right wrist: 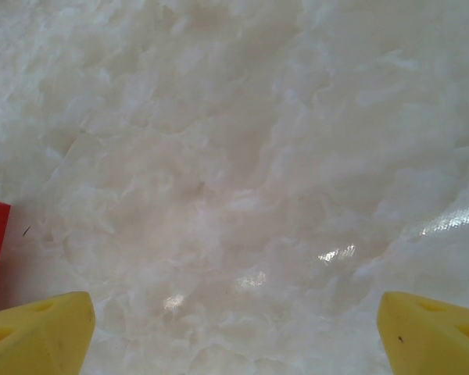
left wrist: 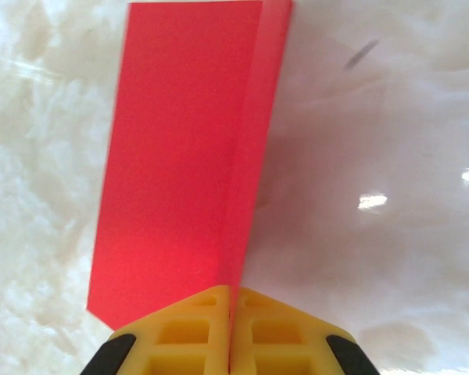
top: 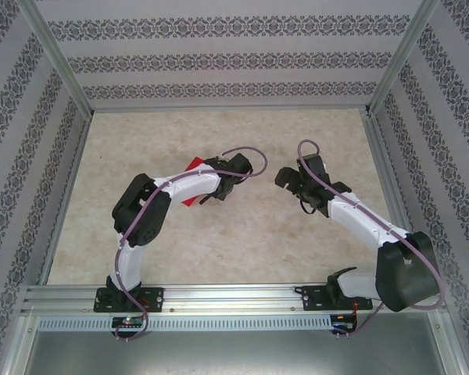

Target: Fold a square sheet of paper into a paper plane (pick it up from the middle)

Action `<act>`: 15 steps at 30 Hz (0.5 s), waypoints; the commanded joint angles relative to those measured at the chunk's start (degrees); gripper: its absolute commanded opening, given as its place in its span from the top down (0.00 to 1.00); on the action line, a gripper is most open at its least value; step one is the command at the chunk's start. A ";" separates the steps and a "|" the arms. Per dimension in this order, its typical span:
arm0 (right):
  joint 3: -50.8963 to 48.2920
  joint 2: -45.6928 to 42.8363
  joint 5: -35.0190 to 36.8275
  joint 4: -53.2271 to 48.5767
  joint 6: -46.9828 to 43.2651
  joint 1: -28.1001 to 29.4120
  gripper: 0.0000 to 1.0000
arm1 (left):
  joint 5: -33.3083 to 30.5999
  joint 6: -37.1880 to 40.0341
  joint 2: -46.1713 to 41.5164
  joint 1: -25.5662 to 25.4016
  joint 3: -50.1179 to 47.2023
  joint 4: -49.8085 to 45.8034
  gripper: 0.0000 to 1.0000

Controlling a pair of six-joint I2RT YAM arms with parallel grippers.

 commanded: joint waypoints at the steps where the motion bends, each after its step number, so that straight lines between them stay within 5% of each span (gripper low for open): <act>1: -0.59 -0.26 0.07 -0.27 0.87 -0.79 0.07 | 4.26 -1.69 2.41 -1.77 1.39 1.63 0.97; 15: -0.94 0.01 -0.36 -0.09 1.22 -2.14 0.07 | 14.52 -3.86 3.55 -2.82 1.53 4.00 0.84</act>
